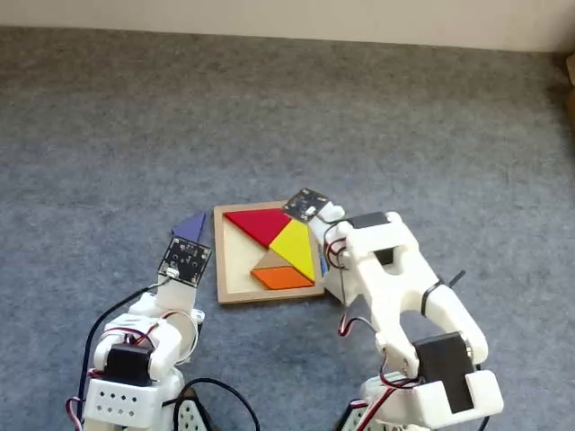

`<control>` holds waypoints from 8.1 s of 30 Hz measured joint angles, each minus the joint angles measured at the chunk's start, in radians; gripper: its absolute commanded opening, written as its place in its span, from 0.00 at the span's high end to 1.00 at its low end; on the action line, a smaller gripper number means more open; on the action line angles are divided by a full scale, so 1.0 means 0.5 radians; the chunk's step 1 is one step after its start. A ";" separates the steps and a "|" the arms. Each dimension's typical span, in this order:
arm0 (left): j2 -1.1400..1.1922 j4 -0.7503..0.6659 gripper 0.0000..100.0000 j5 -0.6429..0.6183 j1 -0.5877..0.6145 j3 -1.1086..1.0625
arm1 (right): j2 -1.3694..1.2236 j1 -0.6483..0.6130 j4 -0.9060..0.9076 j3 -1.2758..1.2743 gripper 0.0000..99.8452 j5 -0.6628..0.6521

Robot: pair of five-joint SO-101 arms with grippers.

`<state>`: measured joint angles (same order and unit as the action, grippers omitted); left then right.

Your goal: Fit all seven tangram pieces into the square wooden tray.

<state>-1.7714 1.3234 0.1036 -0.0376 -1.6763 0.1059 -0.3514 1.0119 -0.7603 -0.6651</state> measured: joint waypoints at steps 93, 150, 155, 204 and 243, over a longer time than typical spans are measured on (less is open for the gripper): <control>0.000 0.000 0.95 0.000 0.000 0.000 | 0.025 -0.905 -1.148 -0.175 0.77 0.644; 0.000 0.000 0.95 0.000 0.000 0.000 | -0.021 -0.807 -1.295 0.129 0.93 0.942; 0.000 0.000 0.95 0.000 0.000 0.000 | -0.114 -0.841 -1.399 0.129 0.93 0.942; 0.000 0.000 0.95 0.000 0.000 0.000 | -0.304 -0.755 -1.694 0.003 0.93 0.706; 0.000 0.000 0.95 0.000 0.000 0.000 | -0.319 -0.881 -1.676 0.000 0.93 1.132</control>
<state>-1.7714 1.3234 0.1036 -0.0376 -1.6763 -0.0537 -0.7917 0.1741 -0.7603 -0.0990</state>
